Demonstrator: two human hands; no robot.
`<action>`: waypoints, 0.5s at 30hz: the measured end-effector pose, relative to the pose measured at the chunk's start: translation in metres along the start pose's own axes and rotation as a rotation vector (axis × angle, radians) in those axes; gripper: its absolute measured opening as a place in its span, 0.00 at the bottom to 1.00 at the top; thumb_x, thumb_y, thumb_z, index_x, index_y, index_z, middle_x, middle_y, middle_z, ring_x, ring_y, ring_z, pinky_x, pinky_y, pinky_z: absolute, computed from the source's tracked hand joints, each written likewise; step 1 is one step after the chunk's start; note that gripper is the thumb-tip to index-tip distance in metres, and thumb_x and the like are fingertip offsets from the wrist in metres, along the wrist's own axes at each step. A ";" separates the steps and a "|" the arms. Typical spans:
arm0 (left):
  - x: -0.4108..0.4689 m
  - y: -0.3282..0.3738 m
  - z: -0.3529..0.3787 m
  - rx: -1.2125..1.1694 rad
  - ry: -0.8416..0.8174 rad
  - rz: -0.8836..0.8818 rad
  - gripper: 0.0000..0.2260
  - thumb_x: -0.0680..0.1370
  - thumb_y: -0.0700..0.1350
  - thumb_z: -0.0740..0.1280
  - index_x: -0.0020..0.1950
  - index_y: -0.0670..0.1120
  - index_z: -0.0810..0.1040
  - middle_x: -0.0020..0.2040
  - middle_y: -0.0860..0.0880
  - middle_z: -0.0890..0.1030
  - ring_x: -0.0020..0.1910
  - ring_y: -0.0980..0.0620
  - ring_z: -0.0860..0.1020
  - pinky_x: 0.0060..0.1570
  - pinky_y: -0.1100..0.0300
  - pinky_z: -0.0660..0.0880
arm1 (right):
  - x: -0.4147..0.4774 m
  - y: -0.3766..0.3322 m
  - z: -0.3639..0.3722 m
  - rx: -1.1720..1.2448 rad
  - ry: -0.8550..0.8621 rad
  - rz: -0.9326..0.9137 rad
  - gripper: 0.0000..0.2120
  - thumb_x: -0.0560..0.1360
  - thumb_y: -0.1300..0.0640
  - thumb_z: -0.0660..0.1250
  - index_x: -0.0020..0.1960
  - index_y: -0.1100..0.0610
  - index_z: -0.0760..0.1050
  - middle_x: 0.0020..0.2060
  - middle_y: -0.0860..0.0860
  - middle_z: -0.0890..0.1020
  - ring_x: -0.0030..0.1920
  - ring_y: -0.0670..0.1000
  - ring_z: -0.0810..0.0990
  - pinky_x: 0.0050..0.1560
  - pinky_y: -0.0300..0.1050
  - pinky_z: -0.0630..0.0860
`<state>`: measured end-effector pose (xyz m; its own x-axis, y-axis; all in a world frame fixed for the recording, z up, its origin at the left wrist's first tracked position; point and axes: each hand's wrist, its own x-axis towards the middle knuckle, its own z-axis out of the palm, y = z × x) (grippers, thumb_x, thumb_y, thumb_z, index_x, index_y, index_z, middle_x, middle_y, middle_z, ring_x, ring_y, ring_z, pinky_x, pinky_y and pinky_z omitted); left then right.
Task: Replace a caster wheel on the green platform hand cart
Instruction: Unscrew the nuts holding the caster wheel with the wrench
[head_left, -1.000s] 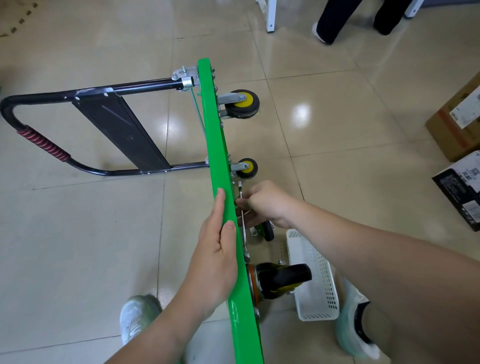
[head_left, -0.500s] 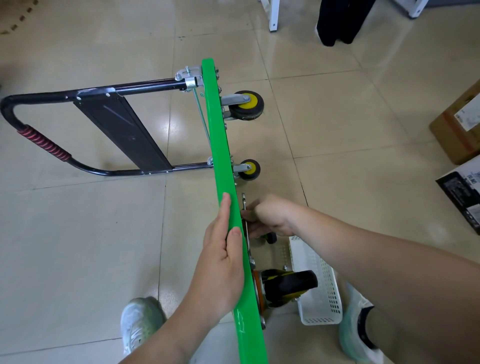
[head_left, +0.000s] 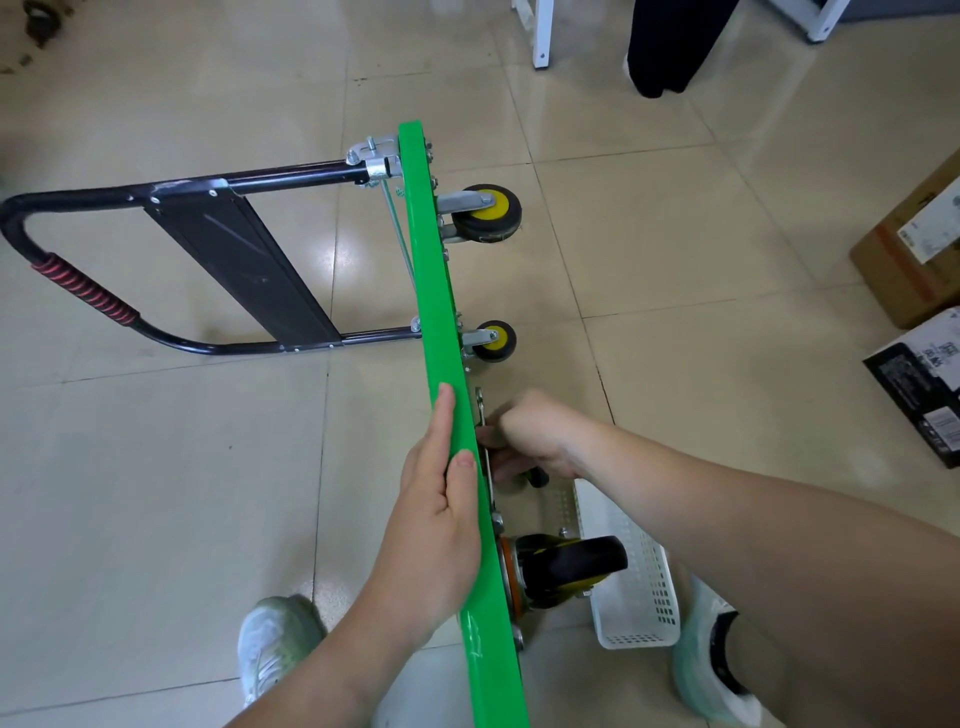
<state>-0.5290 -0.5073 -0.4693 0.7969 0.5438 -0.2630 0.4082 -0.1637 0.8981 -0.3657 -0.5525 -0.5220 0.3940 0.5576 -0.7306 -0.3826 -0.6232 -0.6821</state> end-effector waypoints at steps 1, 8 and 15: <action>0.000 -0.001 -0.001 -0.002 -0.002 -0.003 0.25 0.87 0.46 0.53 0.81 0.64 0.50 0.61 0.74 0.62 0.56 0.89 0.60 0.52 0.88 0.53 | -0.004 -0.003 0.000 0.003 0.000 -0.025 0.07 0.80 0.66 0.64 0.55 0.67 0.78 0.45 0.61 0.85 0.39 0.58 0.85 0.36 0.48 0.84; 0.000 -0.001 -0.002 -0.002 0.005 -0.004 0.25 0.87 0.47 0.52 0.80 0.66 0.50 0.62 0.75 0.61 0.55 0.90 0.59 0.52 0.88 0.52 | -0.038 -0.008 0.000 0.072 0.047 -0.193 0.06 0.79 0.68 0.66 0.52 0.64 0.81 0.40 0.58 0.85 0.32 0.51 0.84 0.32 0.42 0.80; 0.001 -0.003 0.000 -0.006 0.037 0.002 0.25 0.87 0.48 0.53 0.81 0.67 0.52 0.68 0.70 0.62 0.57 0.89 0.60 0.54 0.88 0.53 | -0.064 0.007 0.003 0.020 0.082 -0.416 0.04 0.76 0.59 0.73 0.47 0.51 0.82 0.42 0.52 0.87 0.45 0.50 0.86 0.53 0.52 0.82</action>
<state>-0.5296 -0.5060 -0.4722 0.7808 0.5734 -0.2482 0.4036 -0.1596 0.9009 -0.3956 -0.5907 -0.4804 0.5834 0.7132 -0.3887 -0.1930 -0.3431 -0.9193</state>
